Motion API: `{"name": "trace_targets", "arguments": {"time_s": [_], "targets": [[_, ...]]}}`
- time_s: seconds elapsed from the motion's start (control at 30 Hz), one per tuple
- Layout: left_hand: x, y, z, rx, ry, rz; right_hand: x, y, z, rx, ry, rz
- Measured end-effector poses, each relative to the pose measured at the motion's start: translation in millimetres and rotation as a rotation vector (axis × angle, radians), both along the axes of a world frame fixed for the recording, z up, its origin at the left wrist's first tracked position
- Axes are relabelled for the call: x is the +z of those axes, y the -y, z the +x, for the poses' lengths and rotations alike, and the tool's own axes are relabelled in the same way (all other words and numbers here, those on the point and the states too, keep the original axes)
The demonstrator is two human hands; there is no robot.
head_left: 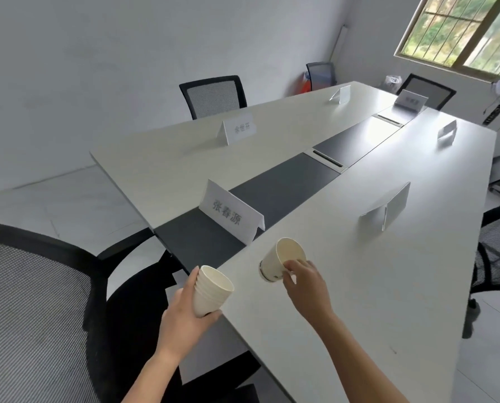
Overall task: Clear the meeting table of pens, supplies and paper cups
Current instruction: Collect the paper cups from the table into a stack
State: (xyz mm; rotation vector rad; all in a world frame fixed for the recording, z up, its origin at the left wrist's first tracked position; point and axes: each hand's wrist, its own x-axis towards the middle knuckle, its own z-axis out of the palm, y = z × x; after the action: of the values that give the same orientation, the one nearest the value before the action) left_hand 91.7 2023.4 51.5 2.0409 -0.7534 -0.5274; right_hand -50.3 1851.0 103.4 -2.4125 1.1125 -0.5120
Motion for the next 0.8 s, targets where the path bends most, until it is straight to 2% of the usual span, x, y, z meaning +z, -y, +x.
{"name": "trace_targets", "arguments": {"time_s": [0.13, 0.2, 0.33, 0.4, 0.57, 0.7, 0.8], "targets": [[1, -4, 3, 0.033, -0.001, -0.001, -36, 3, 0, 0.053, -0.197, -0.227], [1, -6, 4, 0.034, -0.007, -0.002, -50, 3, 2, 0.068, -0.274, -0.249], [-1, -8, 5, 0.017, 0.003, 0.012, -53, -5, 1, 0.096, -0.306, -0.259], [-3, -8, 6, 0.001, 0.012, 0.019, -50, -7, 0, 0.098, -0.238, -0.309], [-4, -2, 3, -0.09, 0.033, 0.023, -33, -30, 1, 0.031, 0.036, -0.288], [-3, 9, -8, -0.294, 0.1, 0.034, -33, -54, -3, 0.154, 0.109, -0.182], [-2, 15, -20, -0.411, 0.159, -0.015, -40, -67, -12, 0.13, 0.143, -0.082]]}}
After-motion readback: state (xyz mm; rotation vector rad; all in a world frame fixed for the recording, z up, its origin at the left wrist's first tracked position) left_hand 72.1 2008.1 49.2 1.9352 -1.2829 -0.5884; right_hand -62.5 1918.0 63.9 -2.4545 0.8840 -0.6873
